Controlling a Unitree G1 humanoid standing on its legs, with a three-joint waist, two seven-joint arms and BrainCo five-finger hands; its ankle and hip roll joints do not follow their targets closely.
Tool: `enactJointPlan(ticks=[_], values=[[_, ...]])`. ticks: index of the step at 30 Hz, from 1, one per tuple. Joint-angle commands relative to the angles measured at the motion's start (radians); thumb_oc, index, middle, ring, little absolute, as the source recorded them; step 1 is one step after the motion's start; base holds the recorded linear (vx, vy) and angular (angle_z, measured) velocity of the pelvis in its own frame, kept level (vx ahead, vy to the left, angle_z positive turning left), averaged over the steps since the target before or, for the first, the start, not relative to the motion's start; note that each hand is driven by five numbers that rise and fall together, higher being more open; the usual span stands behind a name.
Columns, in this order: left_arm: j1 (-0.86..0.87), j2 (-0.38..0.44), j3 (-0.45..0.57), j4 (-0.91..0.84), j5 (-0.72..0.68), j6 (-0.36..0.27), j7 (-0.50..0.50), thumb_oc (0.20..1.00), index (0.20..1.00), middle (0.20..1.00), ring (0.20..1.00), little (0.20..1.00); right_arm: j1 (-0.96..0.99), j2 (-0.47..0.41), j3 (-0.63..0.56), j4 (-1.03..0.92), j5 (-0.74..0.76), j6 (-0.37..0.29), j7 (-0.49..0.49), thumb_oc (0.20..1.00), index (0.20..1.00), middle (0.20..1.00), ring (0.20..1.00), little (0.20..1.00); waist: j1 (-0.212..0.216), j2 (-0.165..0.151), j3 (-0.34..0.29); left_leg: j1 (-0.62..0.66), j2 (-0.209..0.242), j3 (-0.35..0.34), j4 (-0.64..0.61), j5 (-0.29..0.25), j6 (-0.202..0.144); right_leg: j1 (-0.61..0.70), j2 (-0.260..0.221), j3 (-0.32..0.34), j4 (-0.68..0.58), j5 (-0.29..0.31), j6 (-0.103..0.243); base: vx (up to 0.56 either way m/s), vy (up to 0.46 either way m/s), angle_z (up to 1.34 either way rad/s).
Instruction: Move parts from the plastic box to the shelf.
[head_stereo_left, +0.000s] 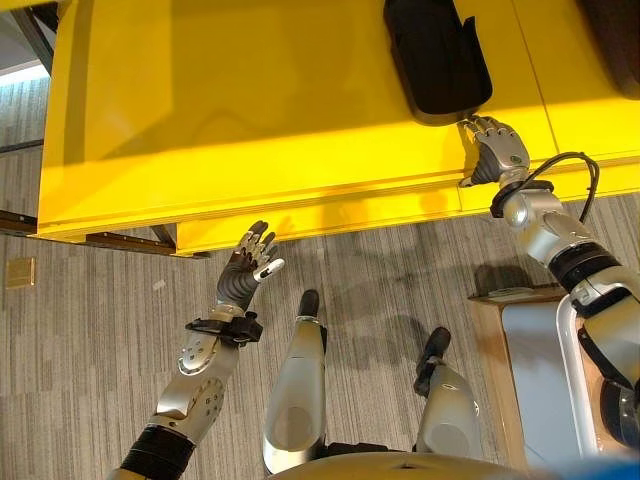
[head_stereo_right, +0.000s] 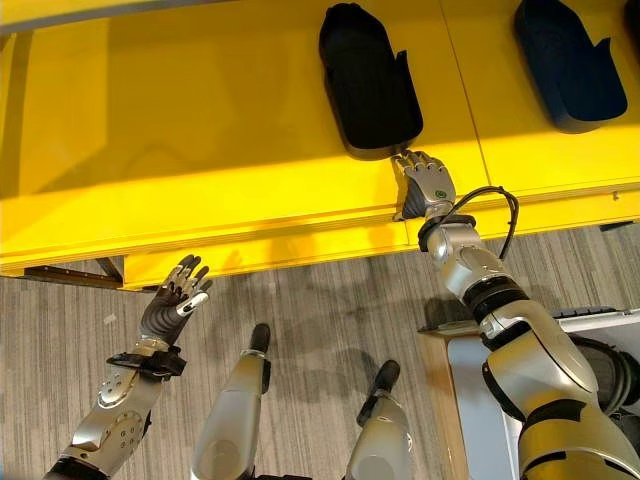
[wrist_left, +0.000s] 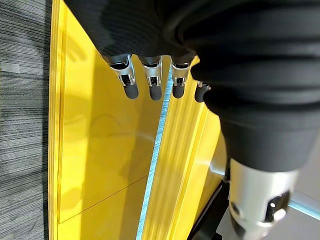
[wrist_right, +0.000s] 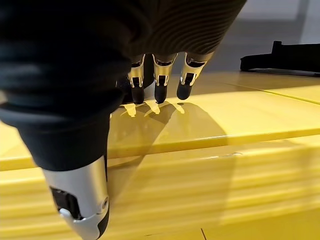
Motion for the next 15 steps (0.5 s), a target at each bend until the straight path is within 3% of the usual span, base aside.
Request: enactJointPlan(ticks=[1,15], values=[[0.007,0.04,0.019,-0.066,0.005,-0.057,-0.004,1.0,1.0,1.0,1.0,1.0,-0.146,0.067,0.039,-0.069,-0.006,-0.065,0.004,1.0,1.0,1.0,1.0,1.0,0.057,-0.018,0.006,0.032,-0.01,0.004,-0.065,0.067,0.021,-0.035,0.008,0.035,0.292,-0.113,-0.038,0.0,0.0,0.0],[0.013,0.048,0.028,-0.071,0.007,-0.06,0.002,1.0,1.0,1.0,1.0,1.0,-0.177,0.1,0.05,-0.085,0.002,-0.071,0.012,1.0,1.0,1.0,1.0,1.0,0.068,-0.019,0.01,0.022,-0.014,0.003,-0.06,0.067,0.024,-0.041,0.008,0.038,0.292,-0.109,-0.036,0.0,0.0,0.0]])
